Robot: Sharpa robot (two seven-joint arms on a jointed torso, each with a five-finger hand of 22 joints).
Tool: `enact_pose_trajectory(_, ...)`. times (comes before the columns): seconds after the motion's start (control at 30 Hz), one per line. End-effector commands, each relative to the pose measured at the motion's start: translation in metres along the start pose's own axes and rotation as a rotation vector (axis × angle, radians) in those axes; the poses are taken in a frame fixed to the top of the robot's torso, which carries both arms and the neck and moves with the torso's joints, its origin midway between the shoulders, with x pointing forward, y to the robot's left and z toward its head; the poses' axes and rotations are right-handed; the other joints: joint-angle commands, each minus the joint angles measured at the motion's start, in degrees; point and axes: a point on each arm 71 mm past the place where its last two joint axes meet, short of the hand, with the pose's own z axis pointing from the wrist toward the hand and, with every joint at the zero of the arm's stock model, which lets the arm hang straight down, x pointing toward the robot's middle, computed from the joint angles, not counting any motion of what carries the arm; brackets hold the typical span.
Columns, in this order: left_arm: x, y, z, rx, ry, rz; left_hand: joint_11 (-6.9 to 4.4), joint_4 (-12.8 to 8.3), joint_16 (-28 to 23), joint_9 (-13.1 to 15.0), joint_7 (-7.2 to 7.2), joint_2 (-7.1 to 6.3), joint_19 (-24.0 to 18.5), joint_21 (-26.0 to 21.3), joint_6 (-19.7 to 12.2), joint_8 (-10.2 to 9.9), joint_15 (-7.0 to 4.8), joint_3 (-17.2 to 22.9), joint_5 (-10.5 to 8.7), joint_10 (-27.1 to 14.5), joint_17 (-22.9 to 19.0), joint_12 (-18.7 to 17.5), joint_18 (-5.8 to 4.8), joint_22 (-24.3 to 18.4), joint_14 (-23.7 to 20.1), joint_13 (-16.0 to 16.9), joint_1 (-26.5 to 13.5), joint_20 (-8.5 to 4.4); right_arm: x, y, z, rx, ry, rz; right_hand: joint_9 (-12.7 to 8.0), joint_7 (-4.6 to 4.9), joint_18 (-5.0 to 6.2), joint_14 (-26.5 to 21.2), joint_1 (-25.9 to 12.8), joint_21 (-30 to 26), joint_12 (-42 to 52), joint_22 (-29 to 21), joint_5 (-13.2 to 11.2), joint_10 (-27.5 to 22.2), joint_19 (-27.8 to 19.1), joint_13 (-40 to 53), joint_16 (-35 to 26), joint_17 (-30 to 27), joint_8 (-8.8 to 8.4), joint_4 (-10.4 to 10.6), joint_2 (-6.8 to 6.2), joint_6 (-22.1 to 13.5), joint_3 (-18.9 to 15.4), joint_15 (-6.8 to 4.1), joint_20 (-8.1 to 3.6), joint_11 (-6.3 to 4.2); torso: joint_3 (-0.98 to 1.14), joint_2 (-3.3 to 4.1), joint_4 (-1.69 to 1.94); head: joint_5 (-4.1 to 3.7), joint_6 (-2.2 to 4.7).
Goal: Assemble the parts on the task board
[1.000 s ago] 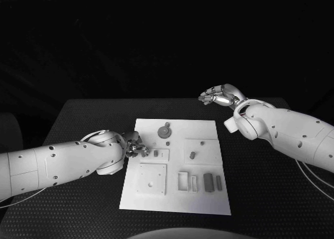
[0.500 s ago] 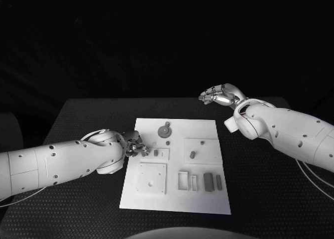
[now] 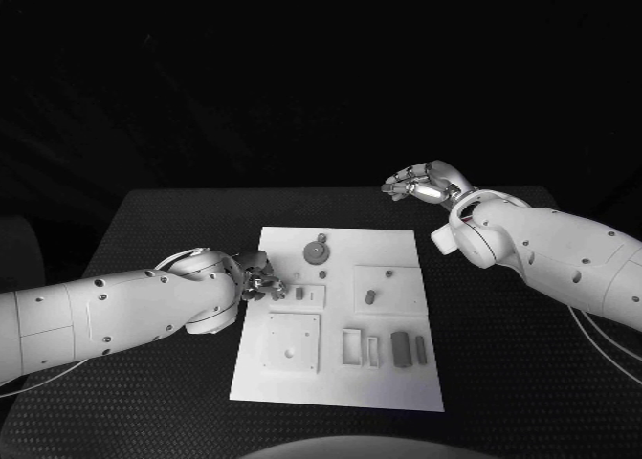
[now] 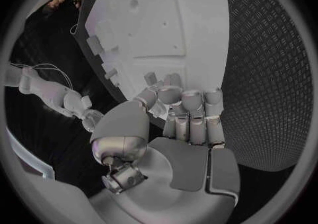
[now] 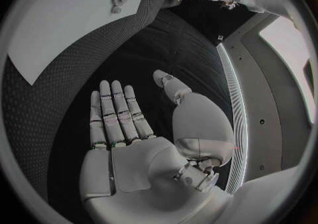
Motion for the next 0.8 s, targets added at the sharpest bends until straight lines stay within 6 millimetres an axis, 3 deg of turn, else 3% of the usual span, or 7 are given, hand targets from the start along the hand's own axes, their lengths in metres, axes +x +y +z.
enact_pose_trajectory(0.03,0.0051,0.0067,0.0009,-0.035,0.026,0.02,-0.28,-0.14,0.25,-0.1,-0.93,0.55,-0.04,0.26,1.22,-0.16,-0.56,0.52,0.17,-0.03,-0.07,0.3,0.11,-0.11,0.2,-0.08,0.25,-8.71,0.0014,0.0005,0.0,-0.008,0.014,0.002,-0.09,1.06,-1.14,-0.44,0.33,-0.32,-0.36,0.09,0.31,0.46,-0.25,-0.03,-0.12,-0.09,0.25,0.22,0.26,-0.41,-0.27,0.1,-0.01,-0.02,0.0,-0.01,-0.03,0.04,-0.02)
enact_pose_trajectory(0.8,0.0045,0.0066,0.0011,-0.037,0.018,0.055,-0.54,-0.33,0.48,0.02,-1.19,0.26,0.07,0.57,2.06,0.21,-0.67,0.33,0.81,0.04,-0.09,0.45,0.1,-0.45,0.44,-0.13,-0.14,-8.73,0.0018,0.0006,0.0,-0.008,0.016,0.002,-0.12,1.07,-1.17,-0.46,0.3,-0.4,-0.42,0.22,0.36,0.5,-0.25,-0.03,-0.1,-0.12,0.27,0.23,0.29,-0.42,-0.32,0.1,-0.03,-0.01,0.02,0.01,-0.05,0.02,-0.01)
